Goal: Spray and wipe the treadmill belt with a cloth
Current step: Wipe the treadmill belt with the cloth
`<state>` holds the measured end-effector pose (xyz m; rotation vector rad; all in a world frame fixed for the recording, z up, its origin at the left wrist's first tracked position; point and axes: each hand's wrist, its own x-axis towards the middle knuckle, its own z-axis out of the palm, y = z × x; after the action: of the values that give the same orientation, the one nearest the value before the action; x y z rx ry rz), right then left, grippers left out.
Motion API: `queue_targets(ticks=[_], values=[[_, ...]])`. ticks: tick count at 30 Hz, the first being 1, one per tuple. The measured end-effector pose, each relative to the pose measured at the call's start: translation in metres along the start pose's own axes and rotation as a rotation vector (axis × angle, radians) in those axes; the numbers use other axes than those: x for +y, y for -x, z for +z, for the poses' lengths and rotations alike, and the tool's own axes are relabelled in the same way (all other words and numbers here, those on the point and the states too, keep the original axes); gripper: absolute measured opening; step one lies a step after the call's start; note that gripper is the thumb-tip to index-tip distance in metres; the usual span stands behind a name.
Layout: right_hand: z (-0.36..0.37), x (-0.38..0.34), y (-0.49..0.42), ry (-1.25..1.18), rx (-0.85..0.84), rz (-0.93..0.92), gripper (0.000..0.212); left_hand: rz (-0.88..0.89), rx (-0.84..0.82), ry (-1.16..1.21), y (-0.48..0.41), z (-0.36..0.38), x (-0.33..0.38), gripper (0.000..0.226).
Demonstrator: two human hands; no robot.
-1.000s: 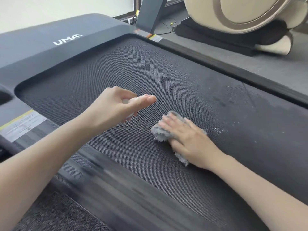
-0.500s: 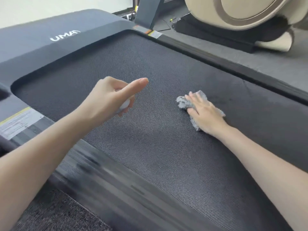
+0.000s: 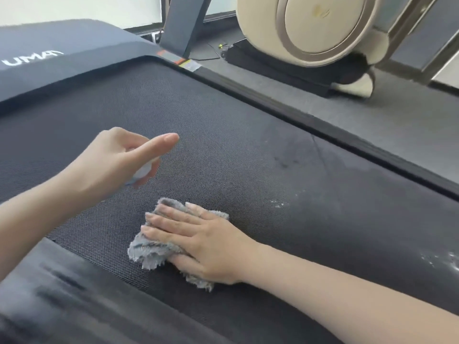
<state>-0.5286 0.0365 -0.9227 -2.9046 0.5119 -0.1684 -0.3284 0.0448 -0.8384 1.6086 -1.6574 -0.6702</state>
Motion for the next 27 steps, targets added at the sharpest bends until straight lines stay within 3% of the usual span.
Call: queue_targets(ticks=[7, 18, 27], values=[[-0.010, 0.039, -0.009, 0.075, -0.047, 0.046, 0.051, 0.031, -0.003, -0.005, -0.020, 0.024, 0.007, 0.093], [-0.032, 0.135, -0.023, 0.110, -0.088, 0.268, 0.057, -0.031, -0.040, 0.050, -0.046, 0.042, 0.015, 0.083], [-0.046, 0.240, -0.020, 0.013, 0.045, 0.669, 0.056, -0.064, -0.080, 0.047, -0.063, 0.058, 0.022, 0.073]])
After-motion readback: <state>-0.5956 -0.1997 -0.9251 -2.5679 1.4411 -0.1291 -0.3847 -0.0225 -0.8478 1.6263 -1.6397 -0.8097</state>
